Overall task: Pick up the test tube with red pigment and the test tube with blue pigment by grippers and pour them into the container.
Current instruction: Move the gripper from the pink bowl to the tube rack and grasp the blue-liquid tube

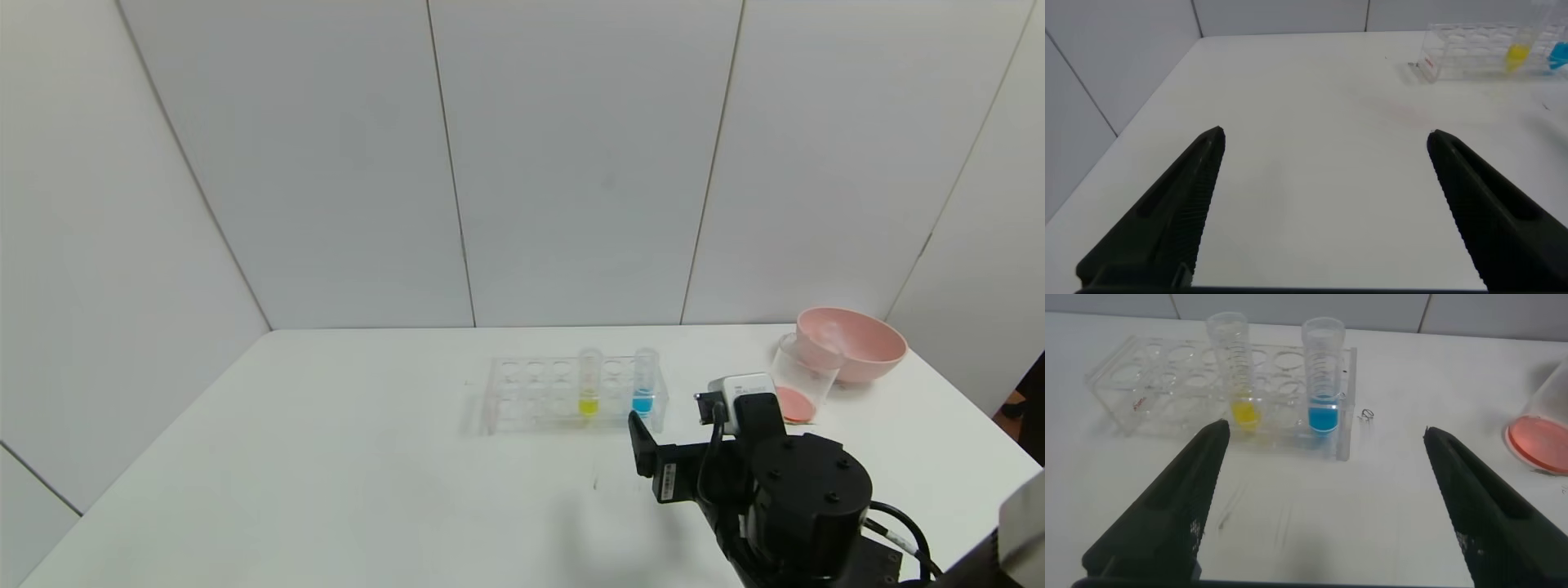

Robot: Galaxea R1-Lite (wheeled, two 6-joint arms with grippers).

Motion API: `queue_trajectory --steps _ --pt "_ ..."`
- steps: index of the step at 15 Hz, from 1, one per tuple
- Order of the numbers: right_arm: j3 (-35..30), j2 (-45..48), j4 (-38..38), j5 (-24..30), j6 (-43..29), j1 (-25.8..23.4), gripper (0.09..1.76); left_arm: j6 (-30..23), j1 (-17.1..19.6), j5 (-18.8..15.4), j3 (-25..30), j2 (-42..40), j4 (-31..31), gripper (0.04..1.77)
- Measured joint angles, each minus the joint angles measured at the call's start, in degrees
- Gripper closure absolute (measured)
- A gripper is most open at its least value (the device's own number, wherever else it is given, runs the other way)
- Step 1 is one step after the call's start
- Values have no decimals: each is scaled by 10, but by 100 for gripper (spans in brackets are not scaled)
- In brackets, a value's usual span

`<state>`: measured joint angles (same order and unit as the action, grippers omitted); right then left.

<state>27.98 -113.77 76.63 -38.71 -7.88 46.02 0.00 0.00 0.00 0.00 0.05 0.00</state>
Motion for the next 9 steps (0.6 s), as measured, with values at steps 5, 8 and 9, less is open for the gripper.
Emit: queue_trajectory --steps 5,8,9 --pt "86 -46 -4 32 36 -43 15 0 0 0 0 0 0 5" --pt "139 -80 -21 41 45 -63 15 0 0 0 0 0 0 5" --pt "157 -91 -26 43 46 -69 14 0 0 0 0 0 0 5"
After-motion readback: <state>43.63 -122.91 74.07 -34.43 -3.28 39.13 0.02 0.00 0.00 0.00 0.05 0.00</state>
